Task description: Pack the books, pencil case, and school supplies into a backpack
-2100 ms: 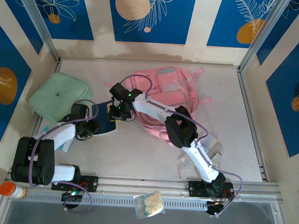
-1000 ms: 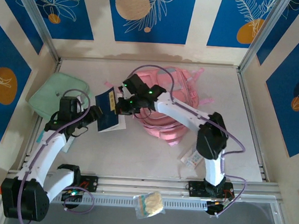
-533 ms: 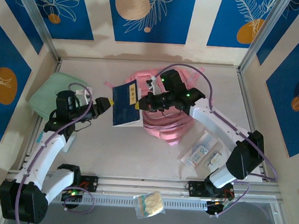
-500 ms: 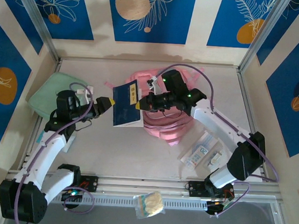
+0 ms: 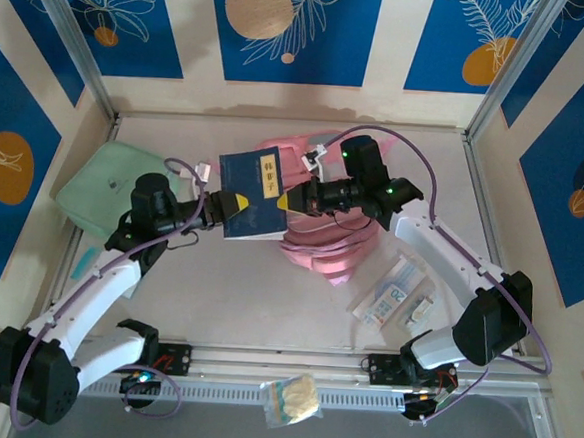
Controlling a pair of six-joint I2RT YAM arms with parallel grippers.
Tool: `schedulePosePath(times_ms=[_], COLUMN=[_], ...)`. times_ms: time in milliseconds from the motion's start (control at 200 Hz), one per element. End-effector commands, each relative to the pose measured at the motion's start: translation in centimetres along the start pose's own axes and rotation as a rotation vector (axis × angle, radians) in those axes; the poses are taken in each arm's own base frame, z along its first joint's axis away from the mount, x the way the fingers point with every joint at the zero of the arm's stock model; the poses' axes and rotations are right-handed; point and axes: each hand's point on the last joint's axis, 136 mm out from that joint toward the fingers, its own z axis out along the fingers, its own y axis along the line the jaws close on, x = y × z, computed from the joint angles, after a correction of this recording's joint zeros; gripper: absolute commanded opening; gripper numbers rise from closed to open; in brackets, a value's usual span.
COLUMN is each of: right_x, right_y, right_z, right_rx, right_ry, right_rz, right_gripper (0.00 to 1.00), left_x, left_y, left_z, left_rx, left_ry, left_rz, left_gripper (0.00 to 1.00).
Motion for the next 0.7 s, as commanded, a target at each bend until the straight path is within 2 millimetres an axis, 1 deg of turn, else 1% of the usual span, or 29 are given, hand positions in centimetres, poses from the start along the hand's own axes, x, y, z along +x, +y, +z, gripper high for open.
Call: schedulePosePath(times_ms=[0, 35, 90, 115, 145, 180, 225, 310, 340, 375, 445, 555, 625, 695], right_x=[0.4, 0.5, 0.6, 0.7, 0.7, 0.7, 0.7, 1.0, 1.2, 1.3, 1.3, 1.2, 1.2, 1.1], right_y=[-0.1, -0.2, -0.6, -0.8, -1.3, -1.9, -2.4, -2.9, -2.8, -2.6, -1.5, 0.6, 1.1, 1.0], right_z=[-0.4, -0.5, -0.7, -0.8, -1.1, -1.4, -1.8, -2.1, -2.0, -1.9, -1.7, -1.8, -2.1, -2.5], right_rx=[-0.022, -0.02, -0.012, -0.005, 0.008, 0.016, 0.008, -0.026, -0.045, -0.065, -0.128, -0.233, -0.255, -0.246], right_ry=[0.002, 0.004, 0.0, -0.005, -0.012, -0.021, -0.029, -0.035, -0.025, -0.016, -0.005, -0.005, -0.01, -0.025], right_rz=[-0.028, -0.028, -0.025, -0.021, -0.005, 0.018, 0.047, 0.098, 0.109, 0.115, 0.112, 0.074, 0.077, 0.082], right_gripper=[0.0, 0.01, 0.11, 0.17, 0.27, 0.4, 0.53, 0.74, 0.82, 0.88, 0.91, 0.91, 0.85, 0.76], left_x=[-1.1, -1.0, -1.2, -1.4, -1.6, -1.9, -2.1, -2.3, -2.3, -2.3, -2.4, -2.2, -2.2, -2.2], left_y=[-3.4, -3.7, -4.1, -4.2, -4.4, -4.7, -5.1, -6.4, -6.8, -7.4, -7.8, -7.5, -6.9, -6.2], left_z=[0.3, 0.4, 0.3, 0.3, 0.3, 0.2, 0.4, 1.0, 1.3, 1.7, 2.5, 3.9, 4.5, 4.8], left_rx=[0.089, 0.096, 0.1, 0.1, 0.099, 0.101, 0.113, 0.159, 0.176, 0.194, 0.202, 0.207, 0.193, 0.178], left_ry=[-0.016, -0.013, -0.02, -0.027, -0.038, -0.046, -0.049, -0.056, -0.054, -0.053, -0.052, -0.037, -0.033, -0.031], left_rz=[0.075, 0.075, 0.076, 0.078, 0.082, 0.084, 0.084, 0.081, 0.081, 0.084, 0.086, 0.08, 0.063, 0.056], left_gripper=[0.14, 0.11, 0.06, 0.03, 0.0, 0.0, 0.0, 0.0, 0.0, 0.0, 0.0, 0.0, 0.0, 0.0])
